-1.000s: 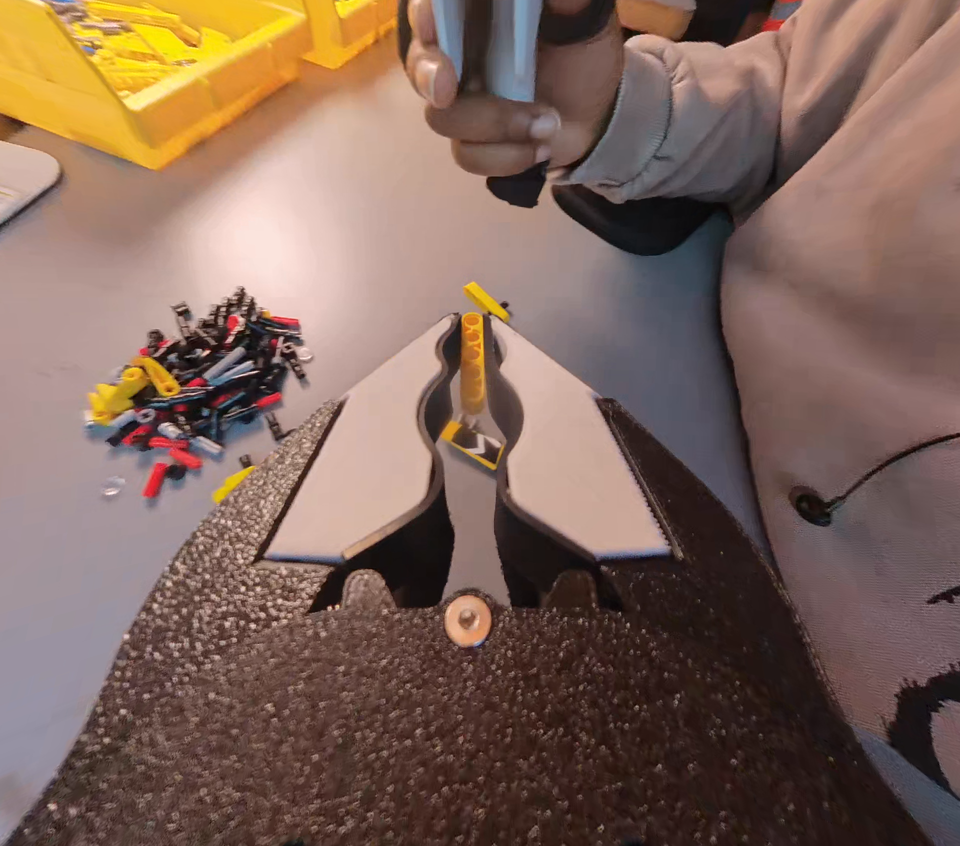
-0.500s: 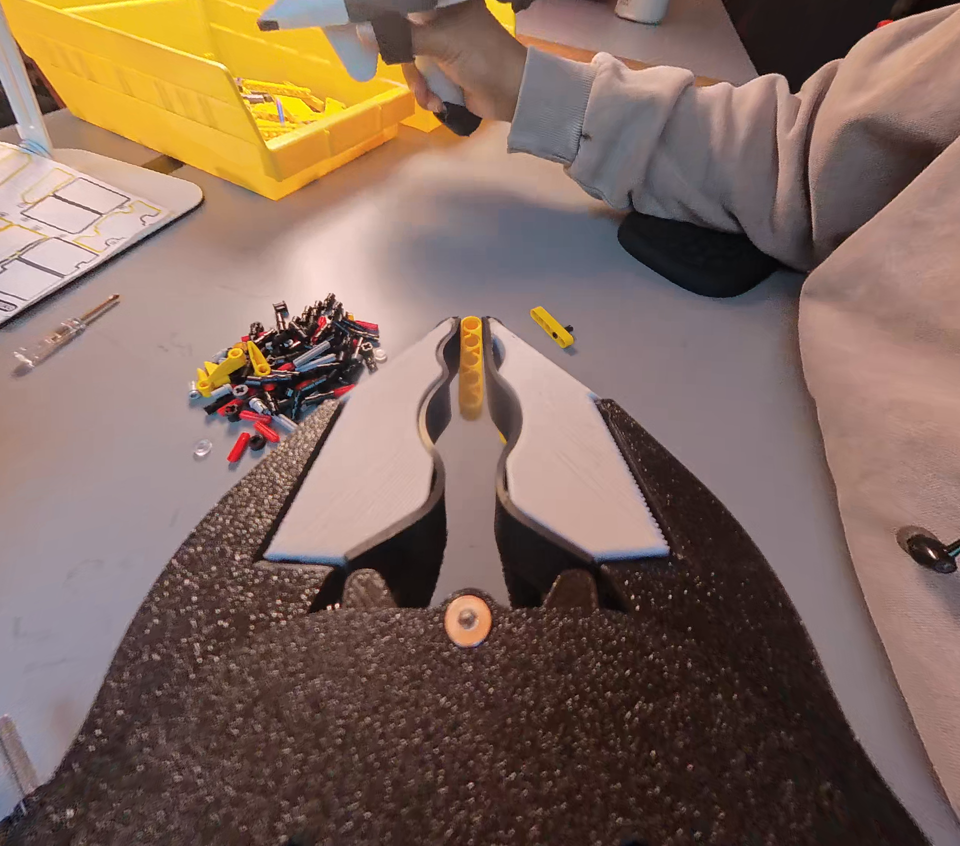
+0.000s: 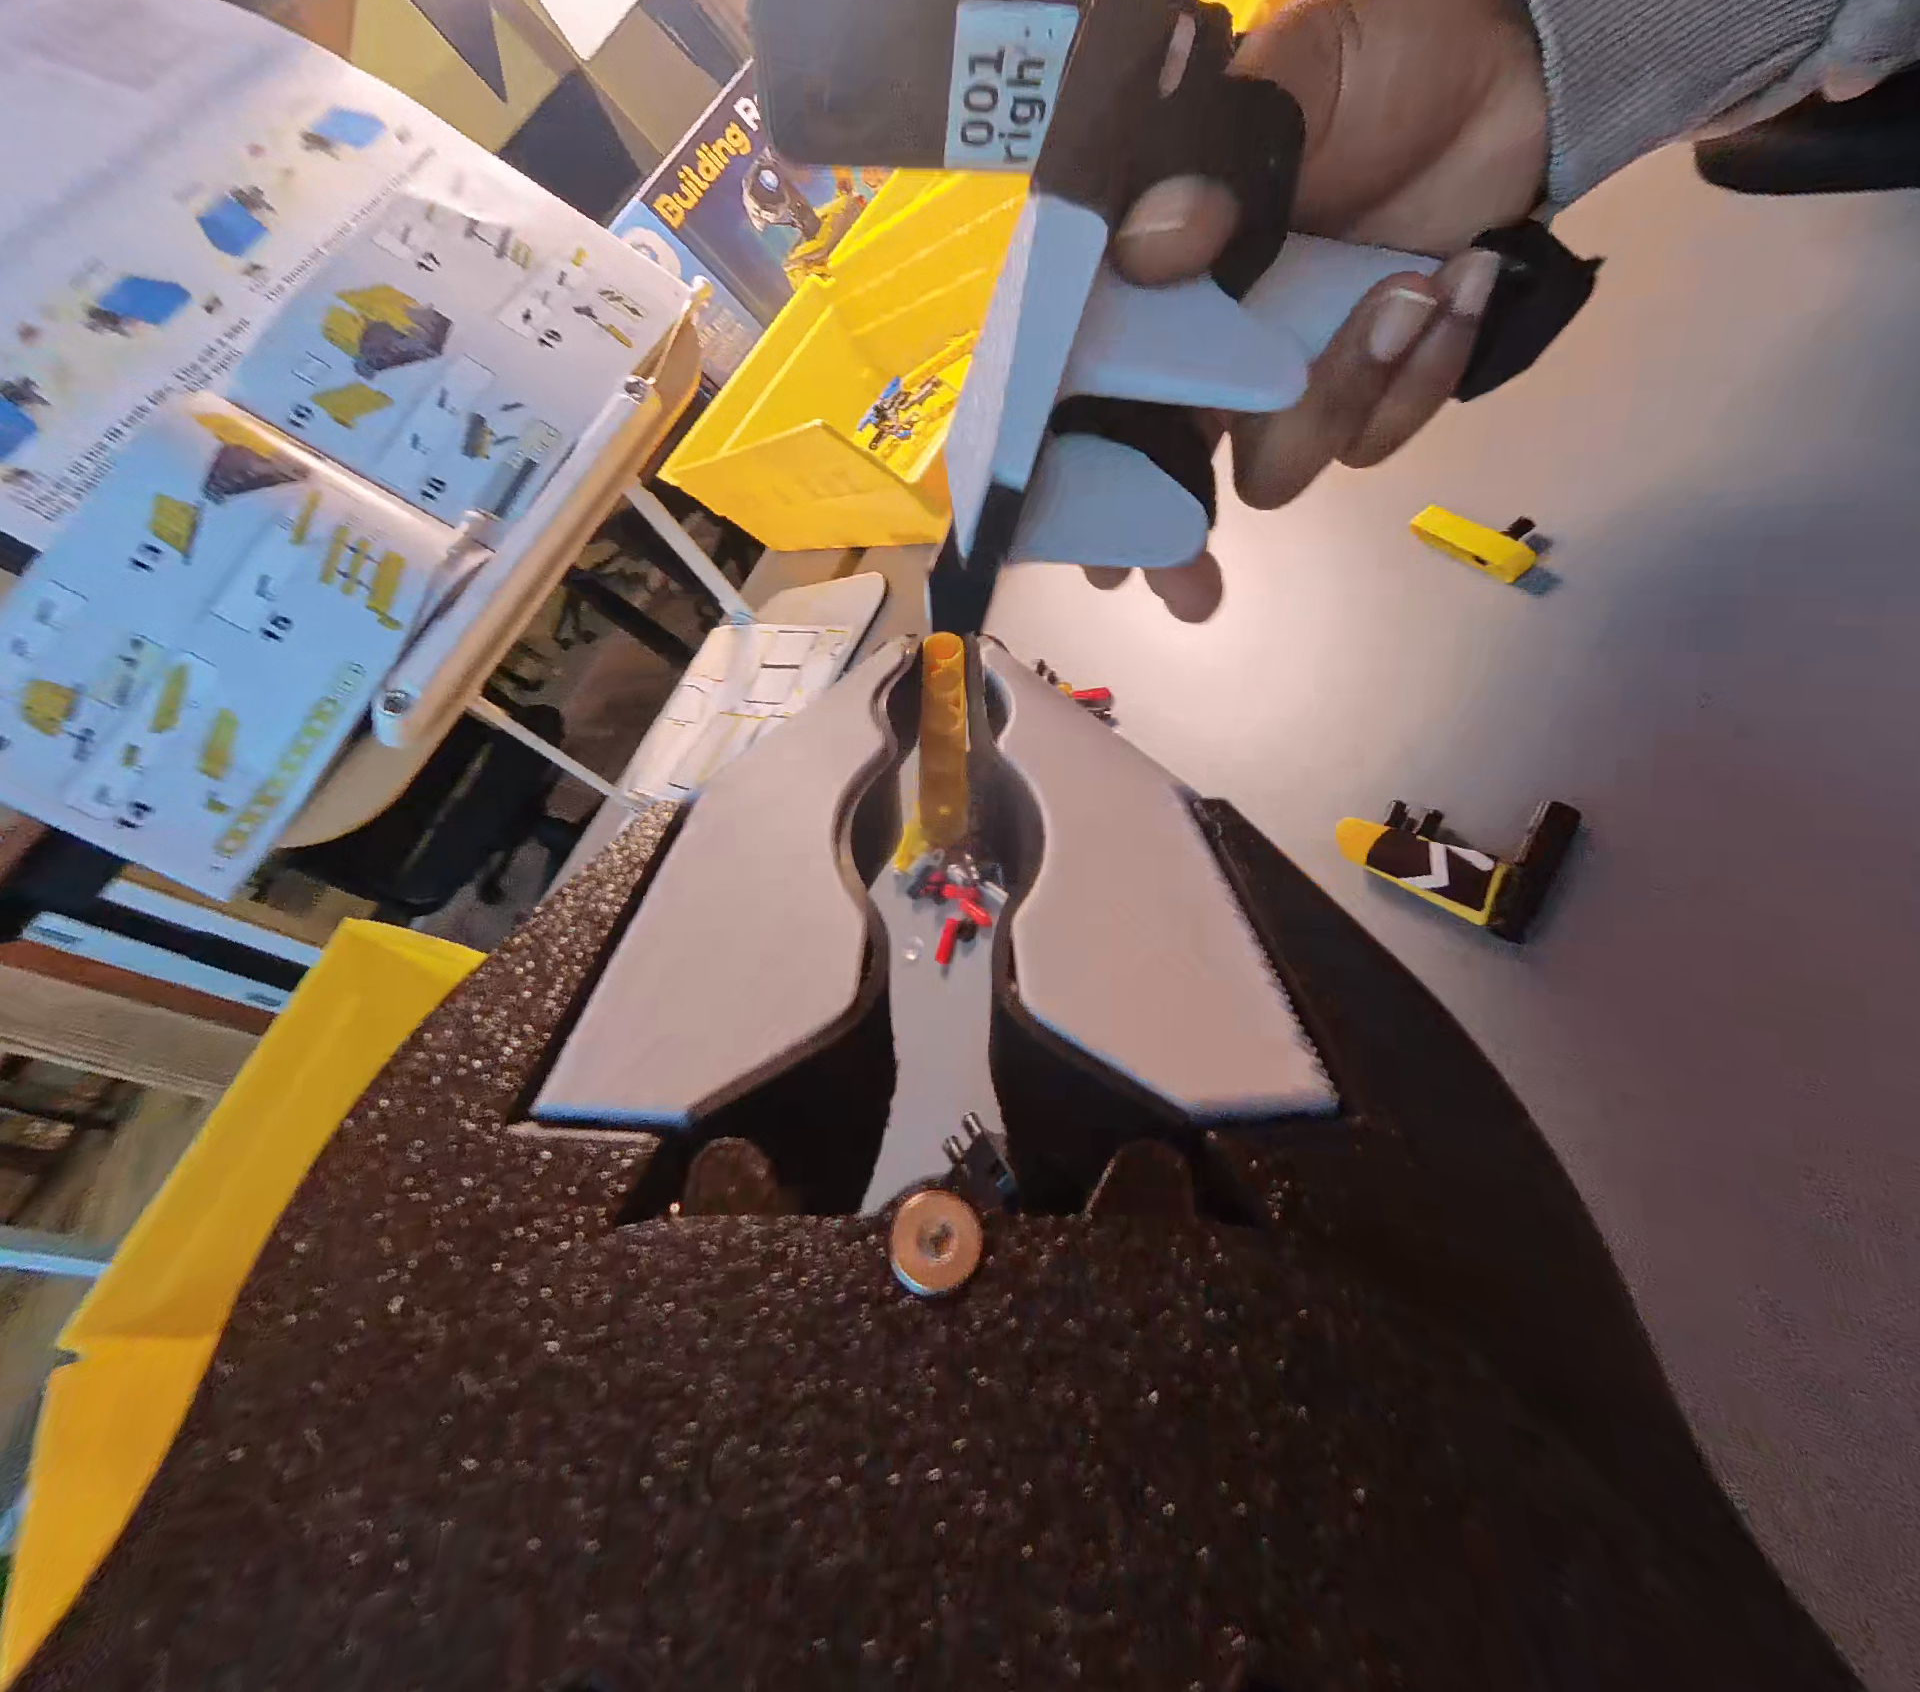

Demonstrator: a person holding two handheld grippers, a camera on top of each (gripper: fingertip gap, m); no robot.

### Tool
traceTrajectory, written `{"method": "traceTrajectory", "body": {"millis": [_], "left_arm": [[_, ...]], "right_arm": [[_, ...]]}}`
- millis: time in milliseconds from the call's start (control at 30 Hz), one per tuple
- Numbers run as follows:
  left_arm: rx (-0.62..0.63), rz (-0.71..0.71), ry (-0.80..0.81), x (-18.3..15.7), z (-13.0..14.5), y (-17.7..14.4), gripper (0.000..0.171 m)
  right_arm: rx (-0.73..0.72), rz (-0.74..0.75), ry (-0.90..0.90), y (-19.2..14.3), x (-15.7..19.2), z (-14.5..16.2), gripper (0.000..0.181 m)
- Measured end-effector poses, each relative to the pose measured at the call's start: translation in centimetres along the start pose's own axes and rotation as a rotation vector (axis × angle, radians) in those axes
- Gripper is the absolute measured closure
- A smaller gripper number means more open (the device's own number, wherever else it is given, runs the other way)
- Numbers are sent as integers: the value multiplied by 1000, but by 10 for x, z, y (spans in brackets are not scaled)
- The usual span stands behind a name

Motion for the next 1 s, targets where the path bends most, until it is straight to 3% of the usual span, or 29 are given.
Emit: {"method": "traceTrajectory", "body": {"millis": [133, 267, 367, 467, 533, 600, 733, 800, 867, 933, 1000], "left_arm": [[9, -16, 85, -3, -2, 1, 166], [-19, 5, 47, -4, -5, 2, 164], [-76, 113, -257, 1, -7, -1, 145], [-178, 260, -642, 12, -12, -8, 144], [-214, 371, -813, 13, -14, -10, 144], [-230, 427, -840, 10, -16, -13, 164], [-198, 429, -758, 13, -25, -19, 165], [-102, 329, -652, 26, -17, -29, 165], [53, 111, -546, 60, 5, -56, 165], [296, -157, -443, 99, 41, -106, 165], [573, -405, -380, 131, 77, -174, 165]], "right_arm": [[-15, -65, 66, 10, 5, 7, 160], [-18, -63, 31, 7, 4, 7, 169], [-55, -41, -68, -4, 2, -6, 174], [-41, 33, -311, -16, 7, -16, 174], [-30, 21, -451, -16, 20, -18, 174], [-12, 3, -520, -13, 30, -17, 174], [-6, -24, -559, -12, 39, -15, 174], [8, 16, -598, -17, 36, -17, 169], [82, 76, -634, -29, 30, -14, 150], [192, 150, -680, -47, 20, -4, 134], [347, 193, -704, -68, 9, 19, 133]]}}
Point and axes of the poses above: each gripper's, where its closed fingertips meet, y out along the fingers, z out of its underside, x = y × z across the jaws, the point moved 3 cm from there along -y, back along the fingers, and after that the axes turned 5 degrees about -x, right-handed, at the moved point
